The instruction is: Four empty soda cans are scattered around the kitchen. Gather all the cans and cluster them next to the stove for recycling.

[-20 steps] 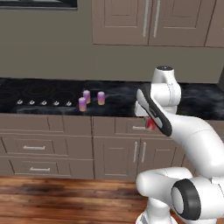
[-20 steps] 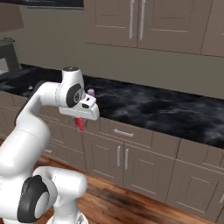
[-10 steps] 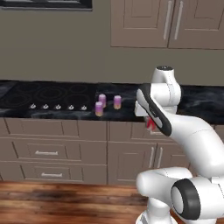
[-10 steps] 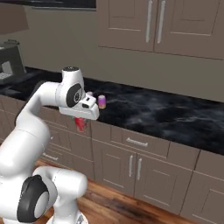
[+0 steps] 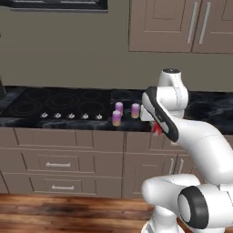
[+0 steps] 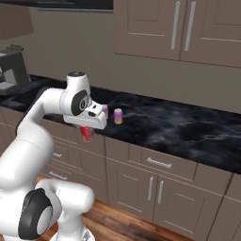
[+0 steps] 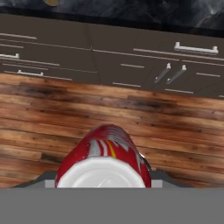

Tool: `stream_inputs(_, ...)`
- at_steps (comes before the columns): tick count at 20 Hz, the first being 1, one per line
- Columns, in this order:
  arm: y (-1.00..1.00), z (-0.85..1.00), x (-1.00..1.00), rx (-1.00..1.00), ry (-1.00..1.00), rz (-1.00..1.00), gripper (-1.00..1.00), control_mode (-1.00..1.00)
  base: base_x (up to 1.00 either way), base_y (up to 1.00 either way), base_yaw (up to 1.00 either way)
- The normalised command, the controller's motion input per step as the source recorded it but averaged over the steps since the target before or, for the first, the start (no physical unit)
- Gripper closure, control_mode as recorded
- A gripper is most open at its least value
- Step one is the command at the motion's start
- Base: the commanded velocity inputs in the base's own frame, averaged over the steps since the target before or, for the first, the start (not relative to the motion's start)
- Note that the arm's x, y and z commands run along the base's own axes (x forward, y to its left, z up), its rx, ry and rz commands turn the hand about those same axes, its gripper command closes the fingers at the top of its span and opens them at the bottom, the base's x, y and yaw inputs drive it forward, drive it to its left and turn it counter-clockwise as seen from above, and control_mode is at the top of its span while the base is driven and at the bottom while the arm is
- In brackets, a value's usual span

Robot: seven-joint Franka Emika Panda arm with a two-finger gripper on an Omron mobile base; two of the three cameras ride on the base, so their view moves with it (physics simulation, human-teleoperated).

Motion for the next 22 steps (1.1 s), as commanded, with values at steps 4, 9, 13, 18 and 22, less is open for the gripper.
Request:
stream_inputs(4, 0.0, 0.0, 0.0, 0.0, 0.0, 0.0, 1.0, 1.0, 0.5, 0.28, 0.0)
stream_inputs(9, 0.0, 0.0, 0.0, 0.0, 0.0, 0.0, 1.0, 1.0, 0.48, 0.2, 0.0)
stream_inputs(13, 0.0, 0.0, 0.0, 0.0, 0.0, 0.0, 1.0, 1.0, 0.51, 0.13, 0.0)
stream_inputs(18, 0.0, 0.0, 0.0, 0.0, 0.0, 0.0, 1.0, 1.0, 0.52, 0.1, 0.0)
stream_inputs(22, 0.0, 0.0, 0.0, 0.0, 0.0, 0.0, 1.0, 1.0, 0.48, 0.12, 0.0)
